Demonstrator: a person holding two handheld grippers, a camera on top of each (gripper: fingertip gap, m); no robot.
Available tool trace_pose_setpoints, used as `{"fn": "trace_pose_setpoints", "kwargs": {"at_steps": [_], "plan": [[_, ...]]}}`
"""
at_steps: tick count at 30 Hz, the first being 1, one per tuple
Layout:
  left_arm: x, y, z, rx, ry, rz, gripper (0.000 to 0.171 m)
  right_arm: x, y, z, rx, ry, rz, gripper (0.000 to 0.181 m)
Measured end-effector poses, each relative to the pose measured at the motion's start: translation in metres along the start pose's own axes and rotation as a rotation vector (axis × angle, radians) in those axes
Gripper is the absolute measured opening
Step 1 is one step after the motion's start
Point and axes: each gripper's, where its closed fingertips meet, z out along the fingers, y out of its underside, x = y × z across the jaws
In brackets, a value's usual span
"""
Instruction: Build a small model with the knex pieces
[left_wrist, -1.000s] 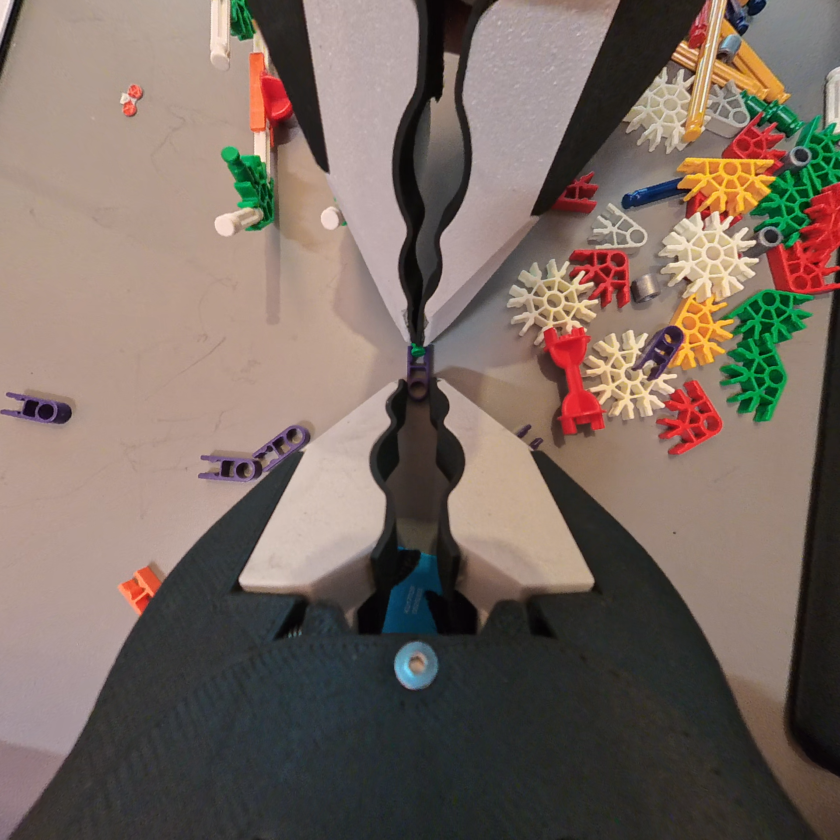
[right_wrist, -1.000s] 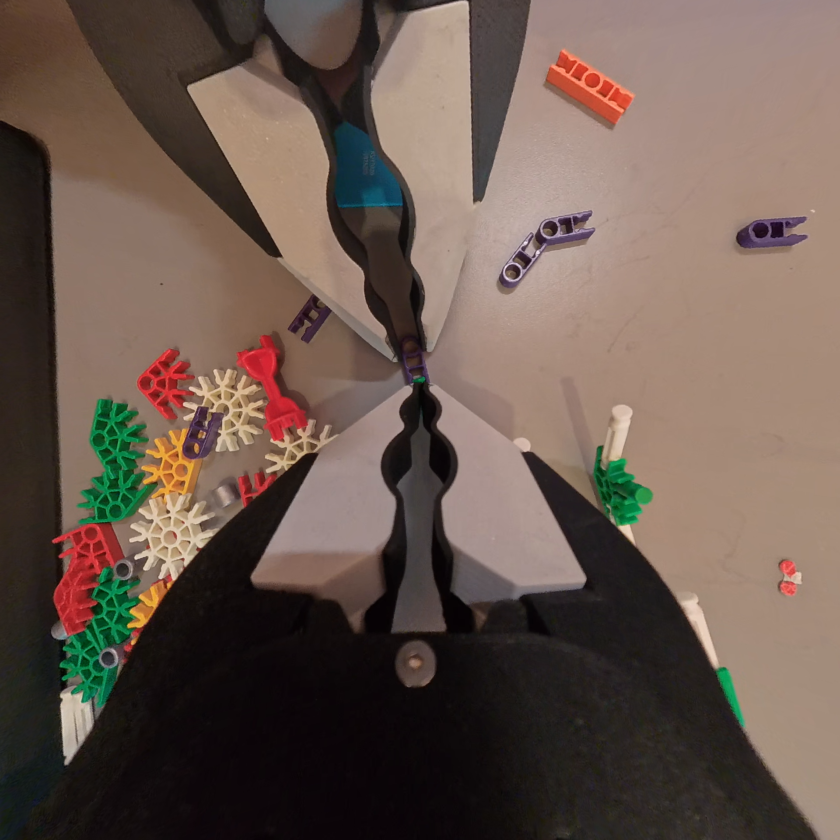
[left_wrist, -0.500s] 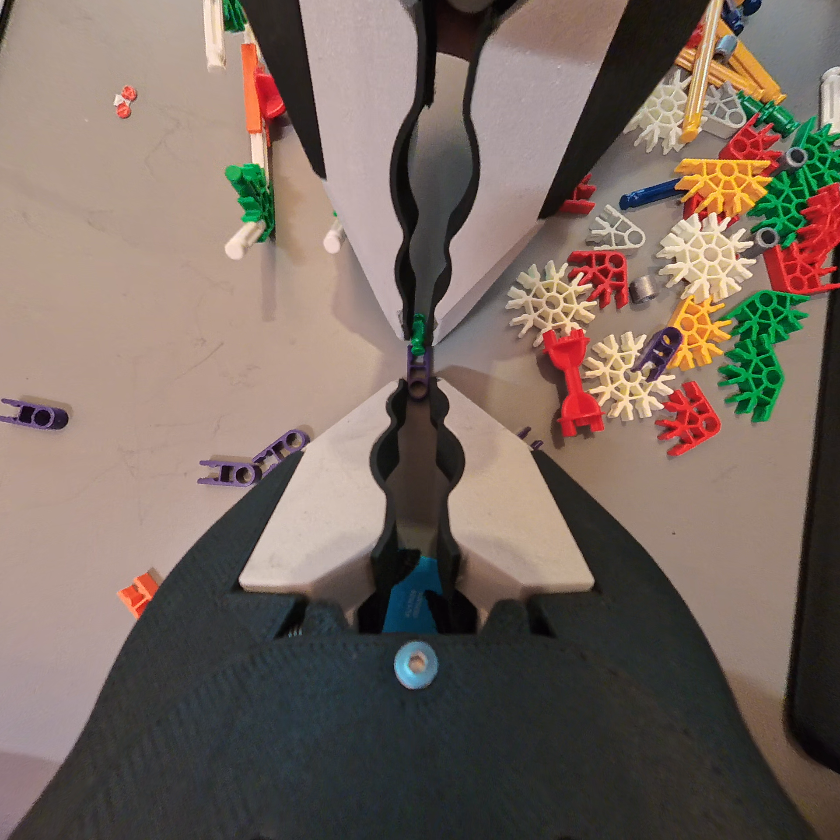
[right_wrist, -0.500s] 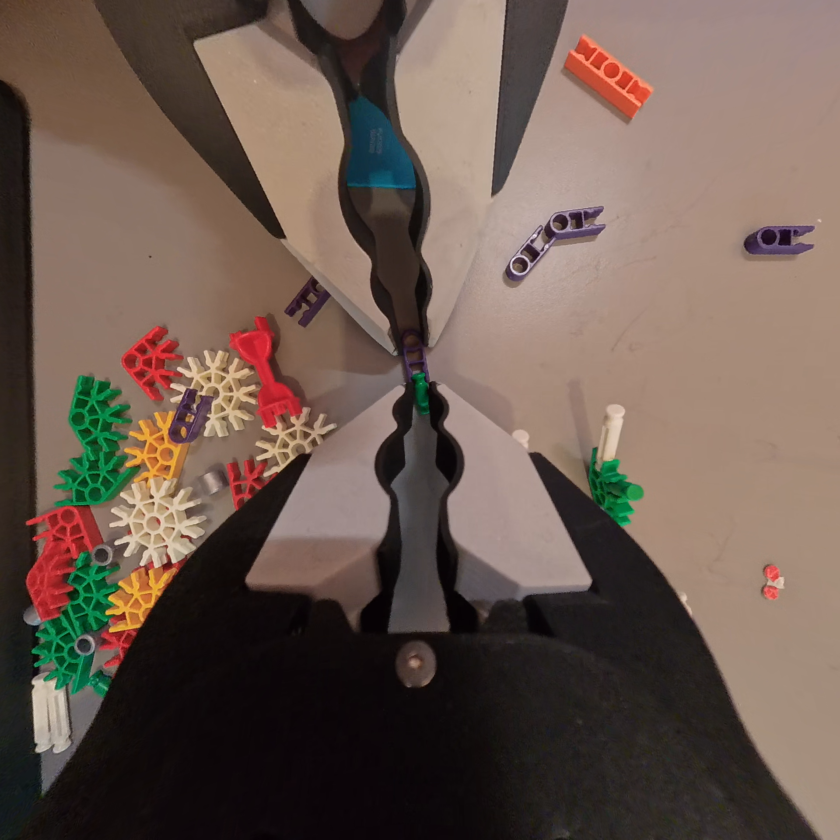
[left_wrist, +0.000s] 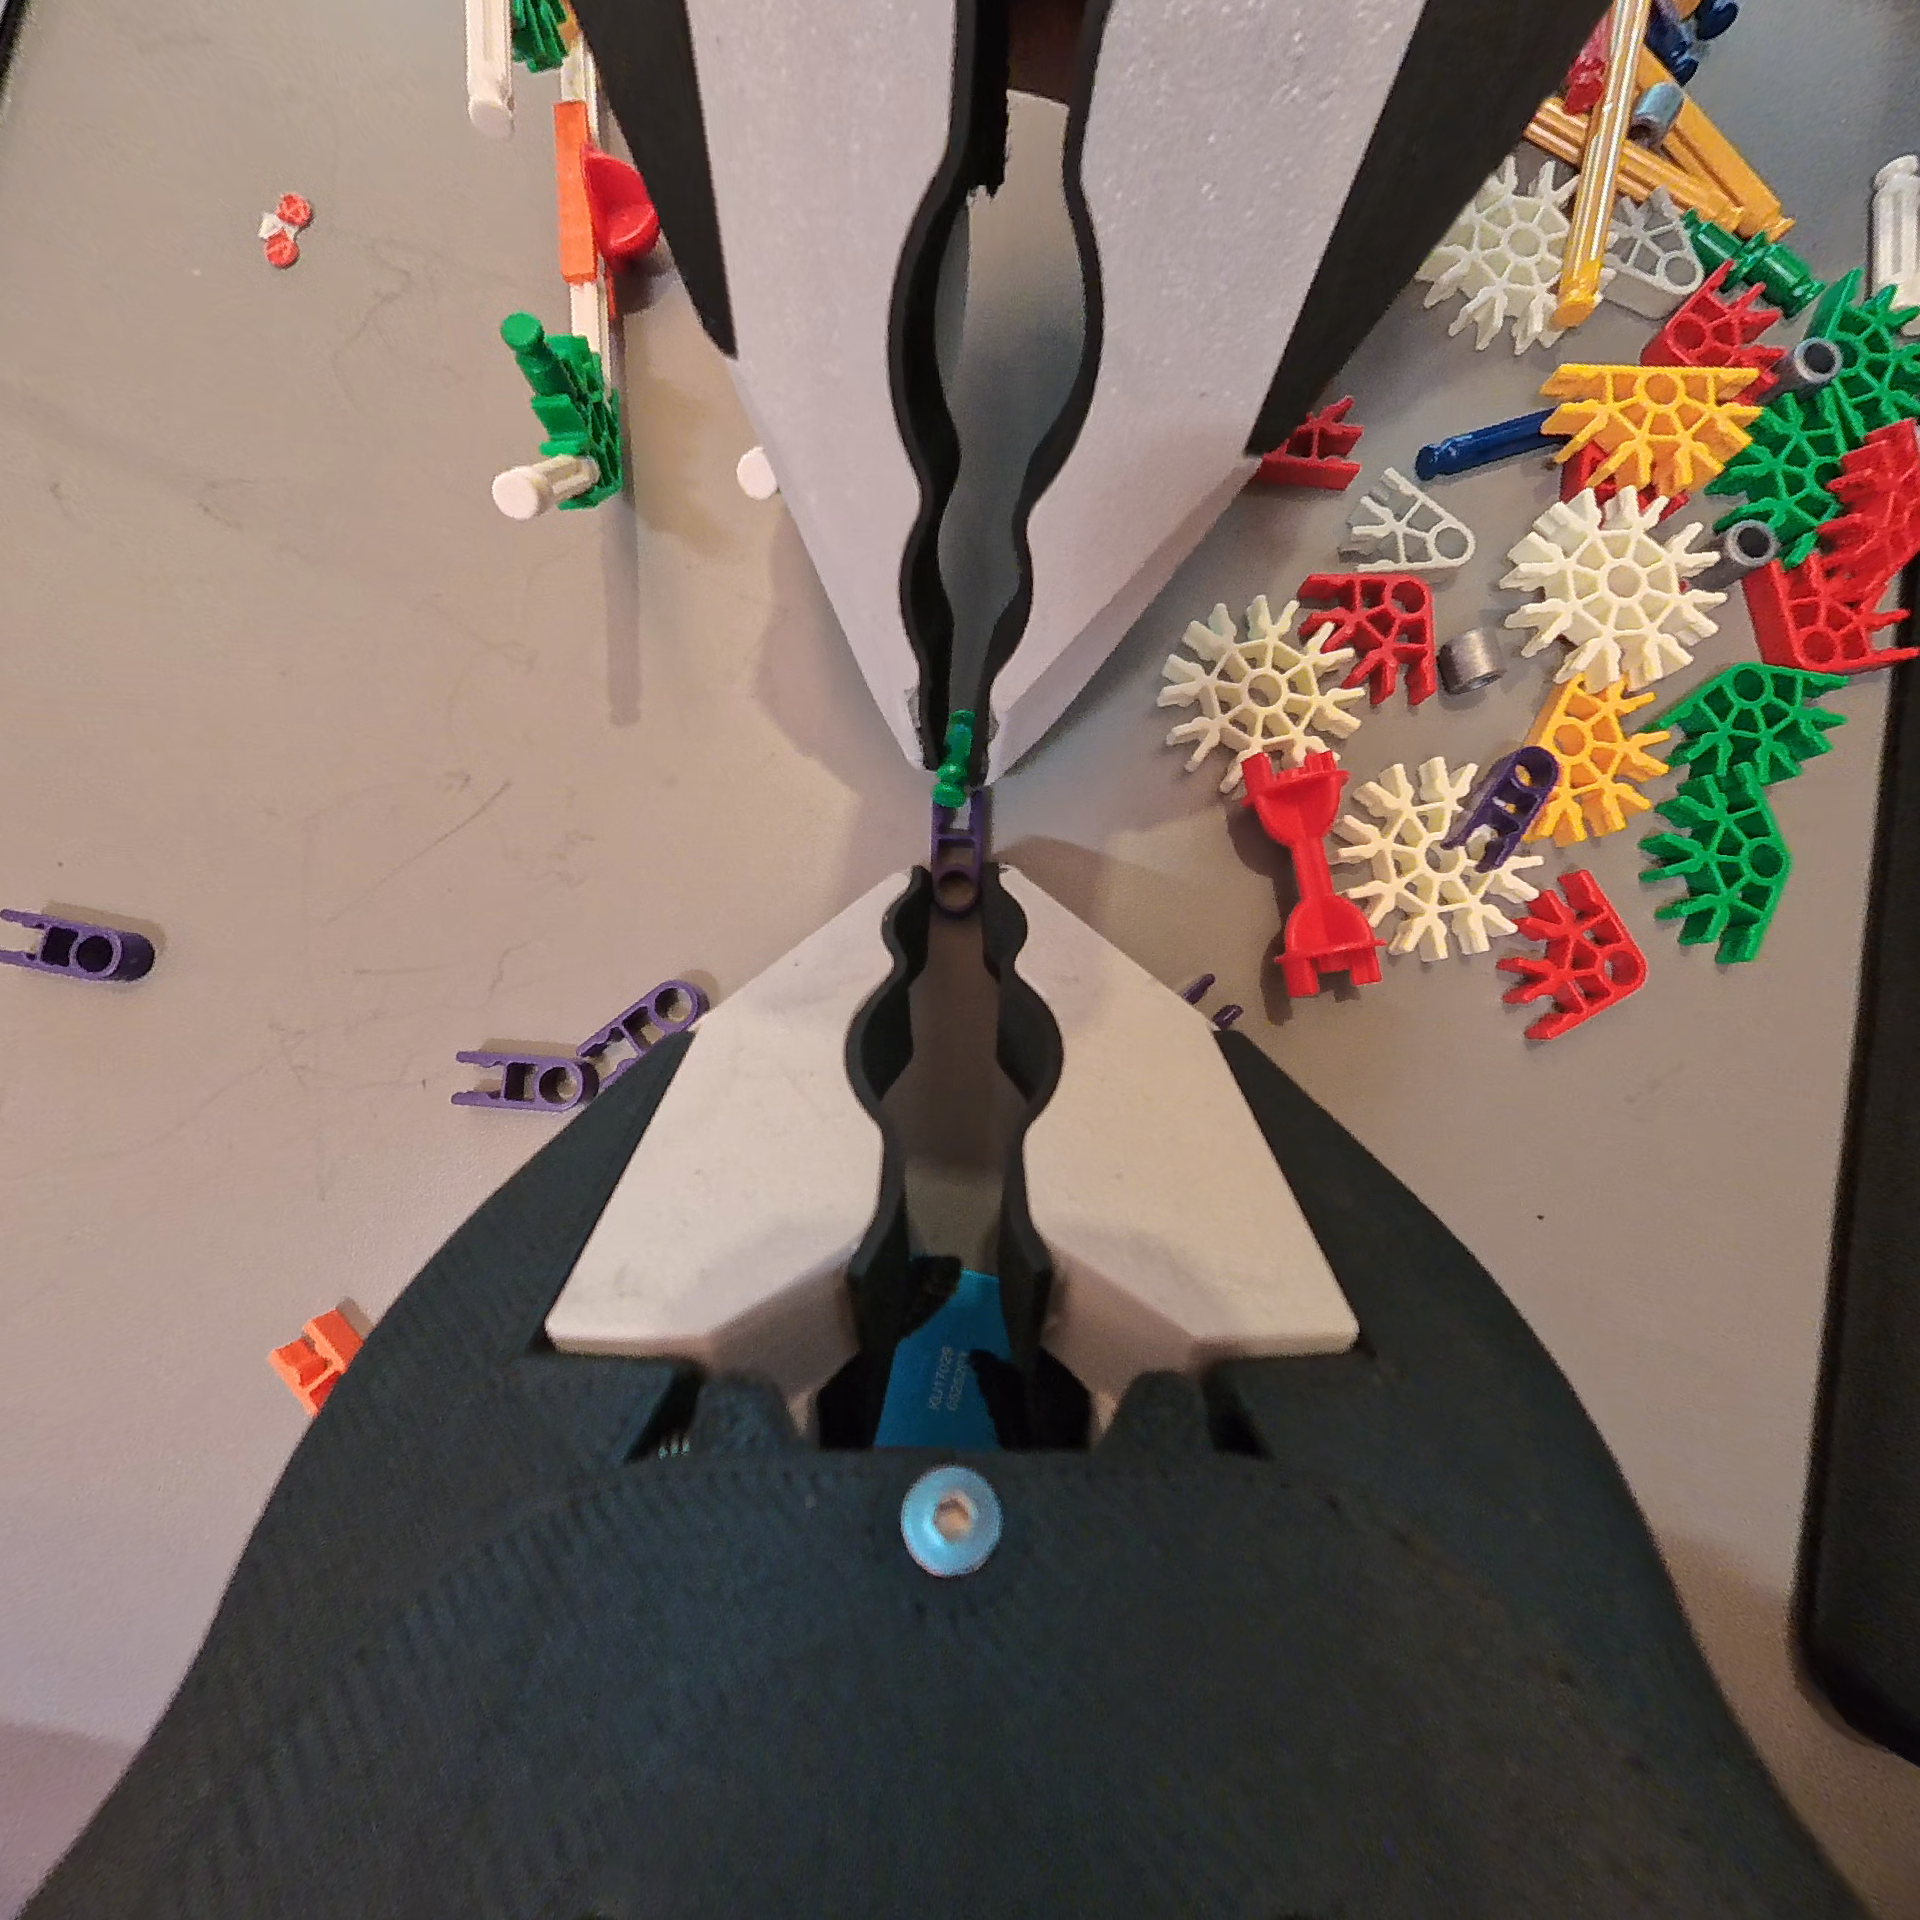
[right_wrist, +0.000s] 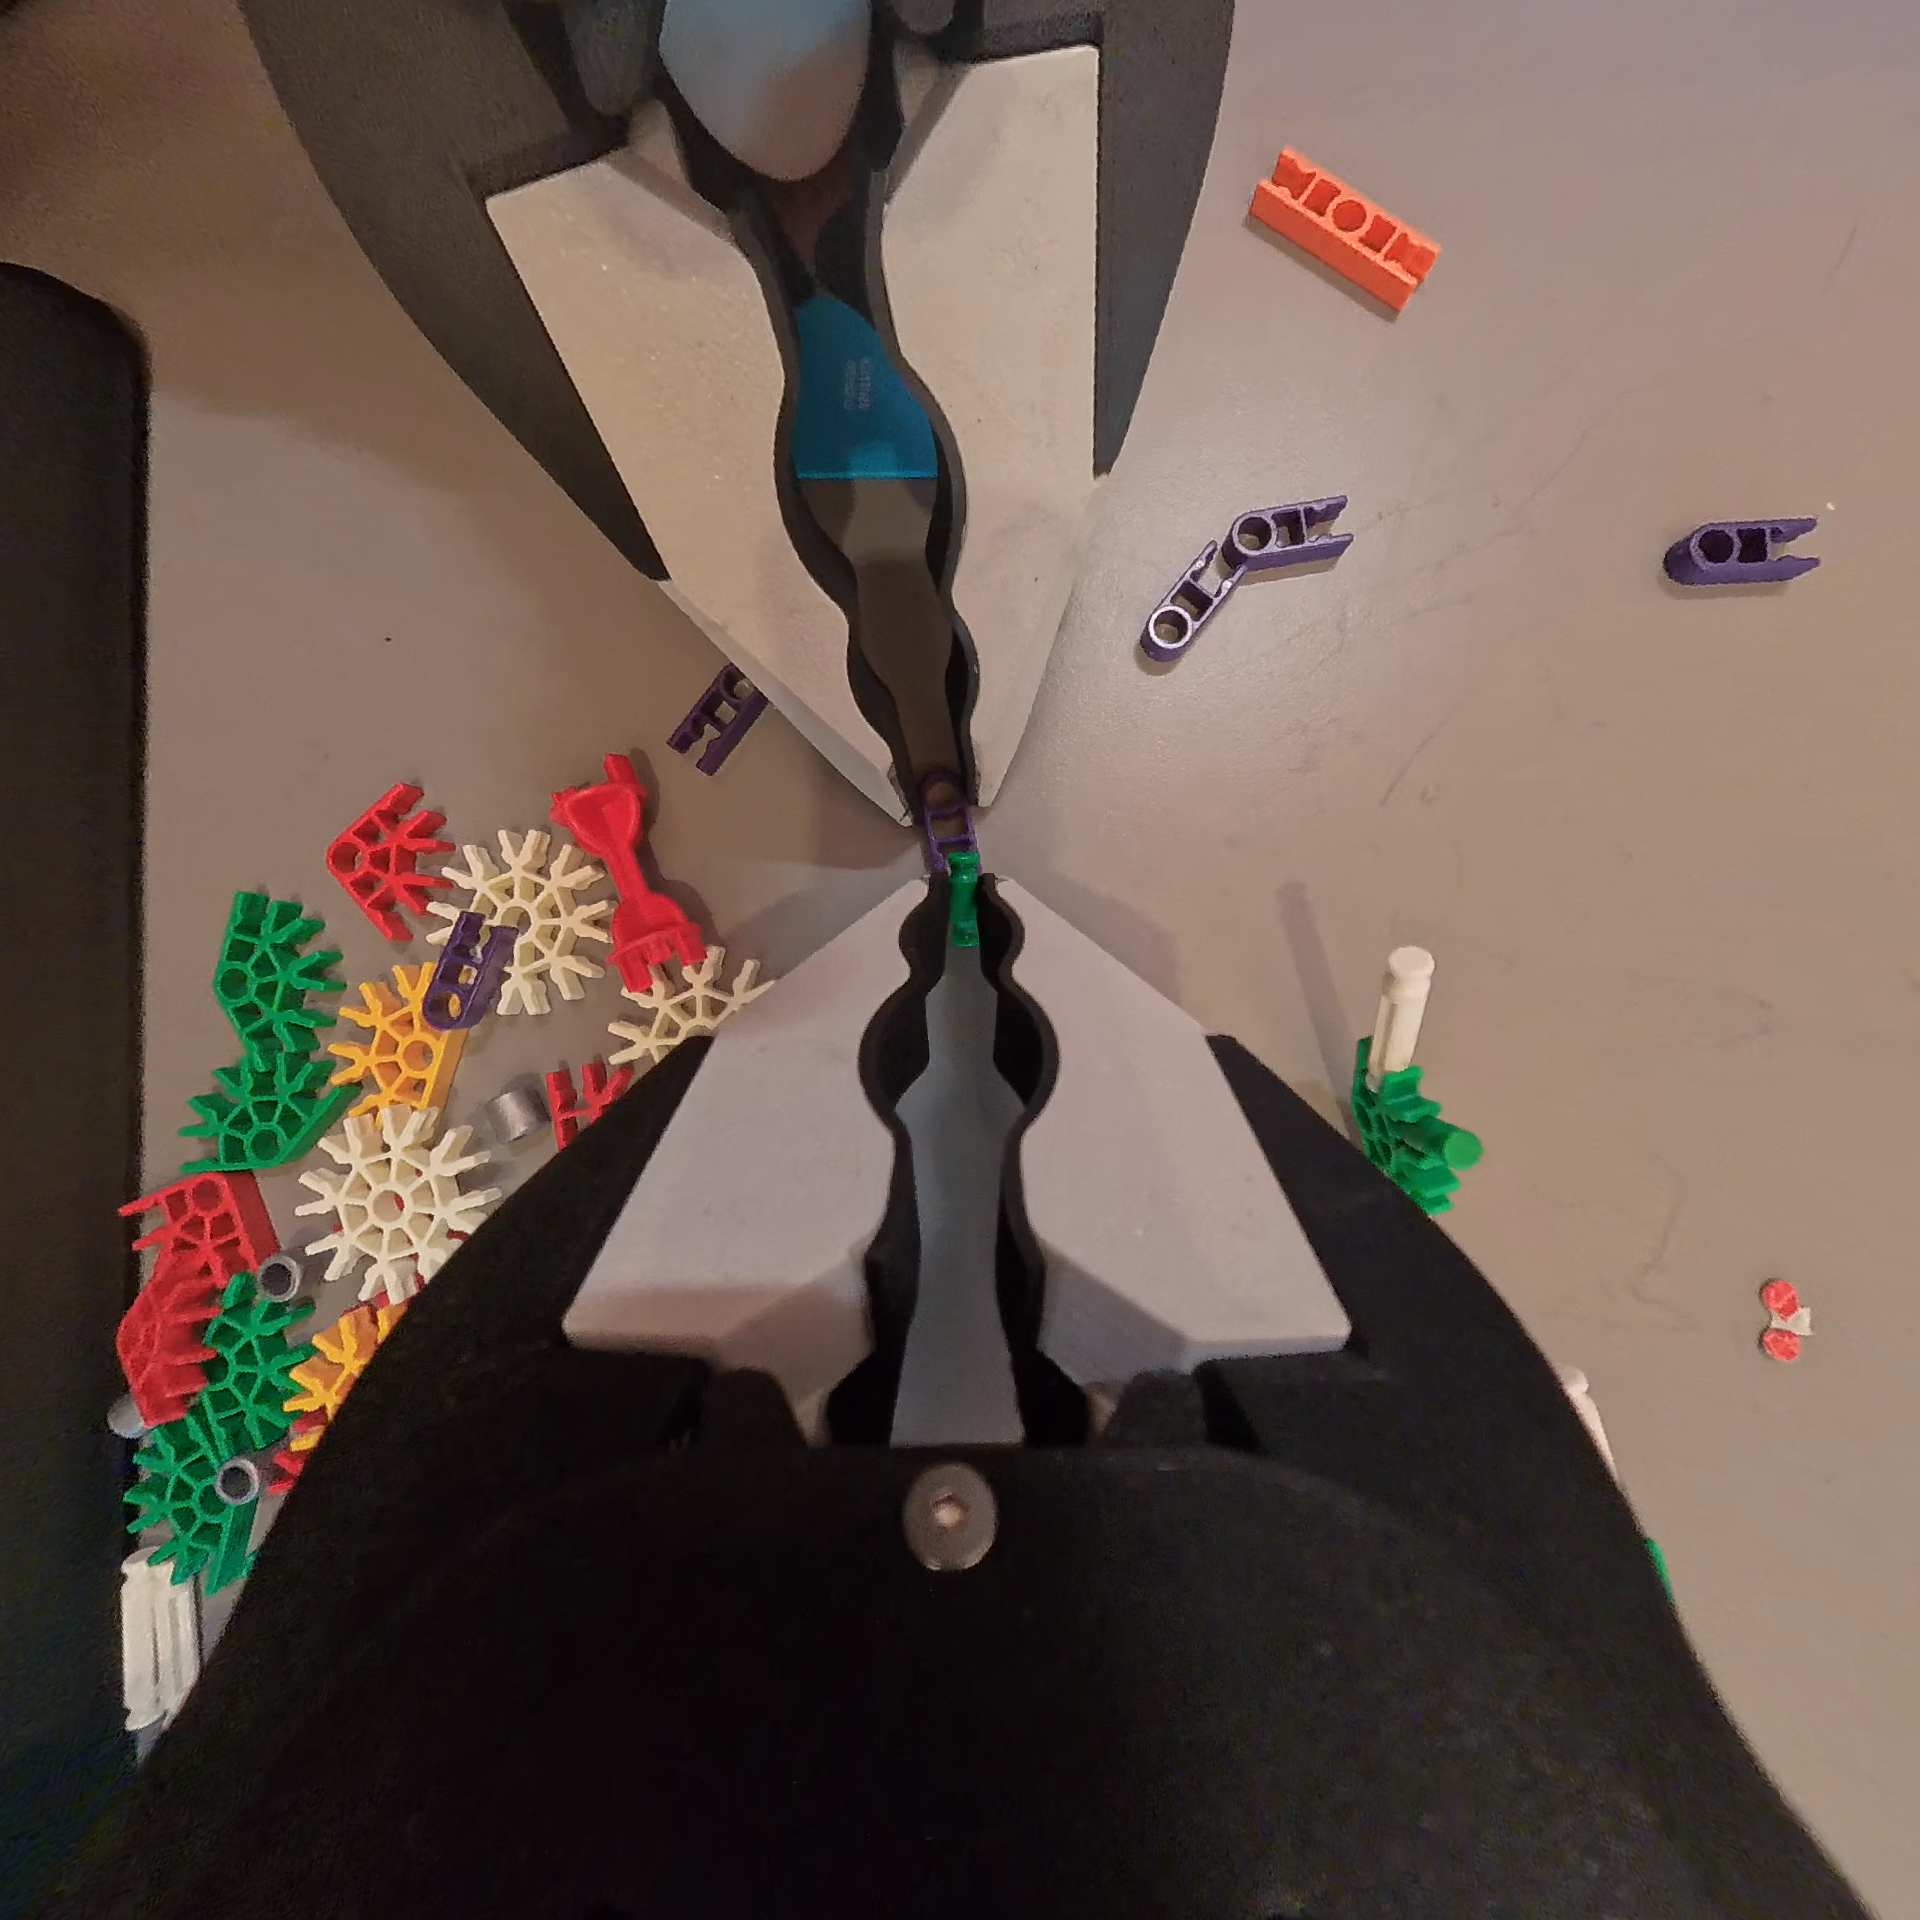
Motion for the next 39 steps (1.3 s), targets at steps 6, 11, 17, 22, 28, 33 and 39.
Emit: {"fn": "trace_pose_setpoints", "kwargs": {"at_steps": [6,11,17,22,28,33,39], "plan": [[0.0000,0.0000,0.0001,0.002,0.003,-0.001,0.007,0.0001,0.0012,0.0025,-0.007,-0.002,0.003,0.003],[-0.0001,0.0000,-0.0001,0.004,0.006,-0.003,0.007,0.0003,0.0014,0.0036,-0.007,-0.005,0.003,0.003],[0.0000,-0.0001,0.0000,0.011,0.008,-0.009,0.007,-0.0007,0.0001,0.0044,-0.006,-0.012,0.000,0.003],[-0.0001,0.0000,0.0000,0.012,0.009,-0.009,0.008,-0.0011,0.0014,0.0055,-0.021,-0.015,-0.009,0.003],[0.0001,-0.0002,0.0000,0.008,0.014,-0.004,0.008,-0.0016,0.0020,0.0056,-0.065,-0.004,-0.050,0.003],[0.0002,-0.0004,0.0002,0.005,0.015,0.001,0.007,-0.0041,0.0010,0.0042,-0.092,-0.002,-0.083,0.003],[0.0002,-0.0006,0.0004,0.004,0.016,0.004,0.008,-0.0018,0.0027,0.0055,-0.105,0.015,-0.080,0.003]]}}
